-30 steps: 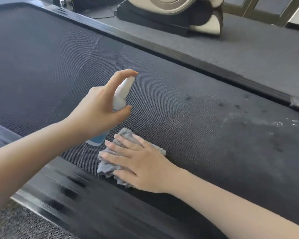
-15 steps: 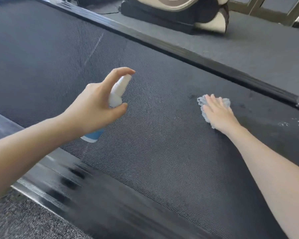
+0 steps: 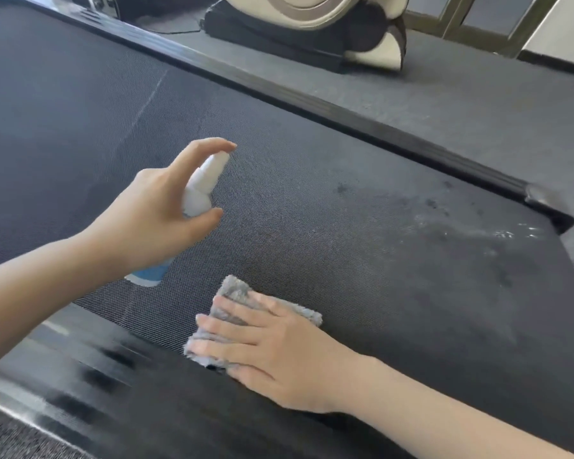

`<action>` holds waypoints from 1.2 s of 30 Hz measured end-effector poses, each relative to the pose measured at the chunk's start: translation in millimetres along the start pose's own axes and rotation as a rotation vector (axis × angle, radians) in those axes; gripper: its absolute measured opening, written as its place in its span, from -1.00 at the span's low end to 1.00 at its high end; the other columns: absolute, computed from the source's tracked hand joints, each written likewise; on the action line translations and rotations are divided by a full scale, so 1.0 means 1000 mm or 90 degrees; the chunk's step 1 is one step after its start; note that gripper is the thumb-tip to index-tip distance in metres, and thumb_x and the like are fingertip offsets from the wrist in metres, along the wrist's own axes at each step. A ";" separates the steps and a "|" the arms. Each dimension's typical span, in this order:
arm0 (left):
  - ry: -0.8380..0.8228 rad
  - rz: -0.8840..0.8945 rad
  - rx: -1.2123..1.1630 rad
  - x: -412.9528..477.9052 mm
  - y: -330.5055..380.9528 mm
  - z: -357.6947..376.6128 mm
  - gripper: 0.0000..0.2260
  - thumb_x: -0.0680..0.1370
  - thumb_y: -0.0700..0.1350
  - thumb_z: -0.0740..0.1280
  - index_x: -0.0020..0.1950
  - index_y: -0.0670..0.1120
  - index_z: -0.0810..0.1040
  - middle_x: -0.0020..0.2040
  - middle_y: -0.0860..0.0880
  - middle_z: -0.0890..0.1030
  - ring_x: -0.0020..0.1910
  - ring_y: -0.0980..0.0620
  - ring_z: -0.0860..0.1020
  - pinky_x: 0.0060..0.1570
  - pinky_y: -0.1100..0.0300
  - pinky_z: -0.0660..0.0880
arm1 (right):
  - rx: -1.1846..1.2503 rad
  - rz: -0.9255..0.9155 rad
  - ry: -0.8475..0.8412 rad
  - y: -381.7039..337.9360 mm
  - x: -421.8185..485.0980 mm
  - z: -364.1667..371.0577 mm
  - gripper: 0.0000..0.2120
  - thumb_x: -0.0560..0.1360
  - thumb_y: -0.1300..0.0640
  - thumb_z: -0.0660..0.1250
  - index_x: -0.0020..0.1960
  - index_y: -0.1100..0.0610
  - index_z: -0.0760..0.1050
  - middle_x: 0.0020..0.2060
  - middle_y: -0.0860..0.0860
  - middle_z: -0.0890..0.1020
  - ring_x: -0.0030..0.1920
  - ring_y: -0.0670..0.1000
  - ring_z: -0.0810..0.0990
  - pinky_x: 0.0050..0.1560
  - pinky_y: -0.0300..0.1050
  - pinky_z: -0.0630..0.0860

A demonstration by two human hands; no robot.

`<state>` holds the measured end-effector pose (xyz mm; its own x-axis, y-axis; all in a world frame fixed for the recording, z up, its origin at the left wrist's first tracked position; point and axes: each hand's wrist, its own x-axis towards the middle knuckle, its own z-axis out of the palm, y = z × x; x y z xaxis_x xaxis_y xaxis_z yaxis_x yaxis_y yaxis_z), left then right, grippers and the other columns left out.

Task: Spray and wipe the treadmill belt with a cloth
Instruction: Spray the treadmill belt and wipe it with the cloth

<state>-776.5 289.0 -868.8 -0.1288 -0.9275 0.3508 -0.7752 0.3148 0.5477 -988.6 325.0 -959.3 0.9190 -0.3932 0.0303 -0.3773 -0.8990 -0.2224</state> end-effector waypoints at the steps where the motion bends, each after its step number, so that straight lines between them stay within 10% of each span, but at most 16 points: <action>1: 0.001 0.000 0.000 0.001 0.000 0.001 -0.43 0.44 -0.18 0.41 0.36 0.17 0.29 -0.33 -0.09 0.54 -0.35 0.06 0.51 -0.27 0.11 0.45 | -0.004 -0.005 -0.011 0.002 -0.014 -0.002 -0.57 0.64 0.01 0.05 0.50 -0.06 0.18 0.51 -0.12 0.17 0.53 -0.07 -0.03 0.49 0.06 0.02; 10: -0.005 -0.006 -0.020 0.007 -0.009 0.015 -0.45 0.44 -0.11 0.40 0.37 0.13 0.30 -0.32 -0.13 0.57 -0.39 -0.05 0.55 -0.20 0.02 0.51 | -0.068 0.127 -0.038 0.030 -0.110 -0.014 -0.54 0.65 -0.08 -0.01 0.53 -0.08 0.08 0.52 -0.15 0.12 0.53 -0.05 0.03 0.43 0.06 0.09; 25: -0.030 -0.005 -0.007 -0.003 0.006 0.013 -0.41 0.45 -0.20 0.41 0.38 0.17 0.28 -0.29 0.01 0.58 -0.21 -0.15 0.57 -0.16 -0.05 0.48 | -0.008 0.418 0.055 0.154 0.035 -0.029 -0.53 0.63 -0.13 -0.11 0.53 -0.16 -0.04 0.54 -0.15 -0.01 0.53 -0.11 -0.16 0.51 0.05 -0.20; 36: -0.054 0.050 -0.008 -0.002 0.009 0.021 -0.43 0.42 -0.08 0.37 0.38 0.16 0.27 -0.30 0.01 0.59 -0.30 0.05 0.51 -0.23 0.20 0.45 | 0.063 0.233 -0.008 0.044 -0.107 -0.023 -0.50 0.60 -0.15 0.03 0.52 -0.17 0.03 0.52 -0.25 0.01 0.52 -0.18 -0.15 0.53 0.01 -0.10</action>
<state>-796.6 290.0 -880.6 -0.2416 -0.9132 0.3282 -0.7523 0.3899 0.5311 -1105.9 322.6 -950.2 0.7265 -0.6825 -0.0800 -0.6689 -0.6756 -0.3100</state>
